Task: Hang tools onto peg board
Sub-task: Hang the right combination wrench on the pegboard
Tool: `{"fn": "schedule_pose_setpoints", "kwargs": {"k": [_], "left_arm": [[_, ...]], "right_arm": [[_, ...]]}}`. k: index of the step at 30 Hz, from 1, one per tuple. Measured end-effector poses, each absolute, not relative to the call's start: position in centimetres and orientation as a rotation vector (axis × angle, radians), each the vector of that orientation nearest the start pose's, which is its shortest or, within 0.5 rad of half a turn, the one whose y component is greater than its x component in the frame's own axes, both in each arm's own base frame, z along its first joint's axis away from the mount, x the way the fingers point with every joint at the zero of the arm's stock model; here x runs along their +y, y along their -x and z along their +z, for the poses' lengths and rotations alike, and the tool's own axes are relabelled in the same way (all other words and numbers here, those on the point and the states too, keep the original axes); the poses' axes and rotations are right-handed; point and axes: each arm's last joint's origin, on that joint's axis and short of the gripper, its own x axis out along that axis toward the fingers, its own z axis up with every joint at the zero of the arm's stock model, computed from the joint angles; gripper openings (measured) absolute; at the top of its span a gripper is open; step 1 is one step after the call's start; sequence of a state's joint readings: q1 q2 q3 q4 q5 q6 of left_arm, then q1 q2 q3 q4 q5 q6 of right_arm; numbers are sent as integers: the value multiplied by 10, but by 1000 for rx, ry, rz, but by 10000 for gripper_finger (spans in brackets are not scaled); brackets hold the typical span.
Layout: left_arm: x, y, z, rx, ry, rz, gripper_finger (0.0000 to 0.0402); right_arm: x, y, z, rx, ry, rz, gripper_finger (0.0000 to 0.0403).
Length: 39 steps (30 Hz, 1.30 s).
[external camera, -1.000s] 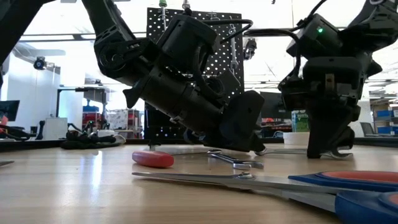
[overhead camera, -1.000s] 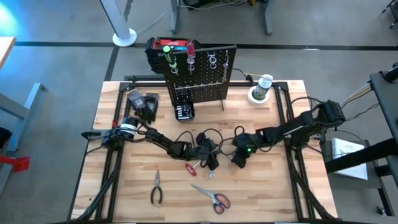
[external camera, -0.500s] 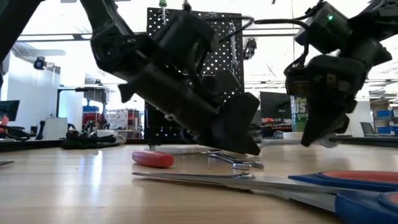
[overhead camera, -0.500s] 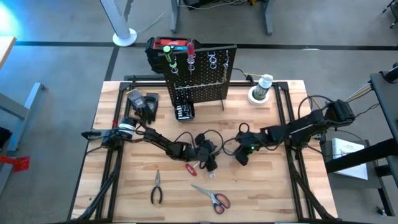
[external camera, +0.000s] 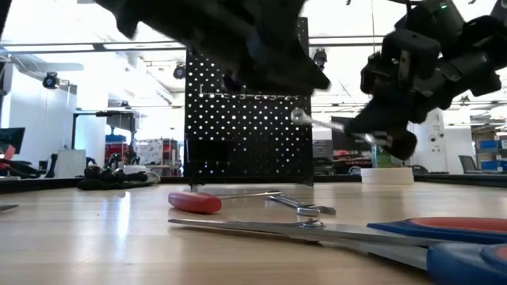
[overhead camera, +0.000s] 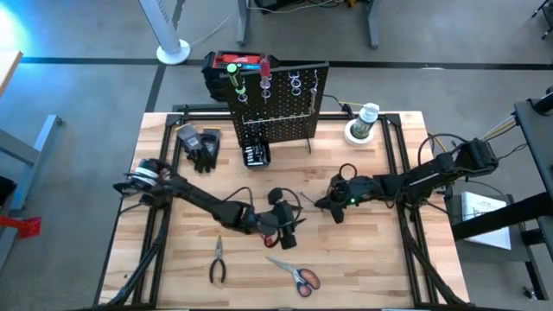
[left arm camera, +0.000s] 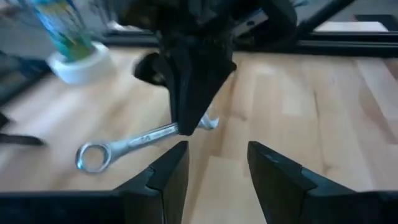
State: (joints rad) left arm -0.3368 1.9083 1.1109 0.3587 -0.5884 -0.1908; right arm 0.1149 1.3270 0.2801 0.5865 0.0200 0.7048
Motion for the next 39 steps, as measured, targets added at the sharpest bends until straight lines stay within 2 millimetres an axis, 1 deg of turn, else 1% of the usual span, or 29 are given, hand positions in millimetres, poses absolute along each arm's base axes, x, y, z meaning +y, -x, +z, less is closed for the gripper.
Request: {"fn": "schedule_pose_setpoints", "kwargs": {"k": [3, 5, 10, 12, 17, 20, 27, 31, 35, 39], "left_arm": [[-128, -375, 199, 330, -51, 300, 155], [-132, -368, 207, 316, -69, 294, 155], [-131, -352, 218, 299, -64, 282, 155], [-129, -347, 220, 289, -51, 288, 155], [-122, -337, 214, 286, -30, 390, 155], [-119, -331, 208, 279, 5, 432, 155], [-112, -313, 185, 308, 109, 461, 155], [-107, -303, 172, 282, 169, 473, 155], [-103, -294, 171, 197, 227, 460, 155], [-99, -283, 171, 118, 244, 437, 155]], "right_arm": [[20, -212, 135, 374, -662, -94, 0], [16, -209, 136, 312, -658, -115, 0], [6, -206, 139, 250, -603, -171, 0], [2, -208, 144, 211, -587, -179, 0], [-9, -215, 168, 1, -538, -187, 0], [-14, -219, 180, -77, -498, -192, 0], [-25, -227, 195, -129, -432, -225, 0], [-28, -230, 202, -158, -391, -231, 0], [-29, -232, 212, -217, -372, -222, 0], [-30, -232, 219, -266, -339, -224, 0]]}}
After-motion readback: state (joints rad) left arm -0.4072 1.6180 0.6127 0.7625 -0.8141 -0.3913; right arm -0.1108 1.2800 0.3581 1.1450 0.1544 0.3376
